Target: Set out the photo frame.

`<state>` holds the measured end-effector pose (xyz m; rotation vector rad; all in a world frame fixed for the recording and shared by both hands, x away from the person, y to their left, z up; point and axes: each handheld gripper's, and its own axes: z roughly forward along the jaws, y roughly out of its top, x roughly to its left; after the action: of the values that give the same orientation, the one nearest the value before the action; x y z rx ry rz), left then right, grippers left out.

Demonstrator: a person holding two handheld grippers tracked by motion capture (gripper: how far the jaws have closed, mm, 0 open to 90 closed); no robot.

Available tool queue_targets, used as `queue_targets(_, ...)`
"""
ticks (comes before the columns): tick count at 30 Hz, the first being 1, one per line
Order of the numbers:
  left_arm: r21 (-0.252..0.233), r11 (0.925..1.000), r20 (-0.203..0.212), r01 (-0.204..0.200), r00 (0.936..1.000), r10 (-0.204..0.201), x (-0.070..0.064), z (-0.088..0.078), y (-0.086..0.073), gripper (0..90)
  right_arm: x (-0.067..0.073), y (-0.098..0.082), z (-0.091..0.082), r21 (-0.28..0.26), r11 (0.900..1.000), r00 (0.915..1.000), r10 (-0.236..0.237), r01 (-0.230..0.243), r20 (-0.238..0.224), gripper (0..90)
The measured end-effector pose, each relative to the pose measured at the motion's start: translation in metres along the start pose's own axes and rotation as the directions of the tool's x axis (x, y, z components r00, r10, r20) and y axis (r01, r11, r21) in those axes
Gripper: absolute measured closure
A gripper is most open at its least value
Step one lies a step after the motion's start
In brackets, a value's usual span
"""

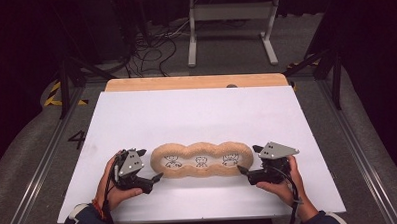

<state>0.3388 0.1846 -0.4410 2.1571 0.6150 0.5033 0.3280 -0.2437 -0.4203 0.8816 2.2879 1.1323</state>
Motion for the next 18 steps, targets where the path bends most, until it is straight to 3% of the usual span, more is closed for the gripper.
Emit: queue_targets(18, 0.001, 1.0000, -0.004, -0.009, 1.0000, 0.009, -0.001, -0.002, -0.002, 7.7, -0.002, -0.007, -0.011, 0.005, 1.000, 0.9997, -0.018, 0.018, 0.016, 15.8)
